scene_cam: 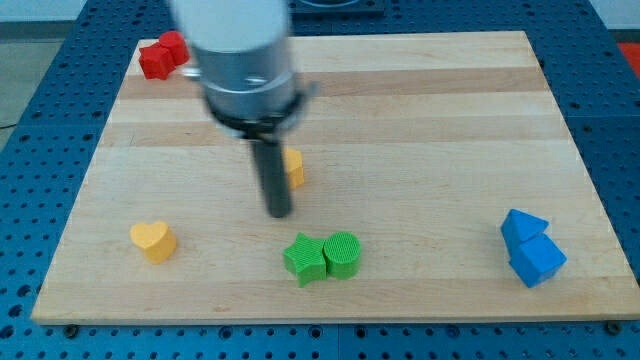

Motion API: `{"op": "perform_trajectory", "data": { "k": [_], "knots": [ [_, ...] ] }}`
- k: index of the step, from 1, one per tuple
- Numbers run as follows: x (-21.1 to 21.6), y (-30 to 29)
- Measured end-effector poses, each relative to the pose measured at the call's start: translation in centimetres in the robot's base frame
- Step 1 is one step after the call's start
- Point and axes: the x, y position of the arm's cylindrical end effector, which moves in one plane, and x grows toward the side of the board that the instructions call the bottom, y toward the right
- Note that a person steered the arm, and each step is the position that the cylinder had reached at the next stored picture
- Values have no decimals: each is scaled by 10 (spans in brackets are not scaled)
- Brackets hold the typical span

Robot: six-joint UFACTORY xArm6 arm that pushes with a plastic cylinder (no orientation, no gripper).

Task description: Move the heart into the pentagon

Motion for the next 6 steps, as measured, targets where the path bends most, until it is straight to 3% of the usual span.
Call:
{"op": "perform_trajectory", "data": {
  "k": [1, 3, 5, 6],
  "knots": [
    [-23, 52],
    [-38, -12],
    [-84, -44],
    [-82, -74]
  ]
}}
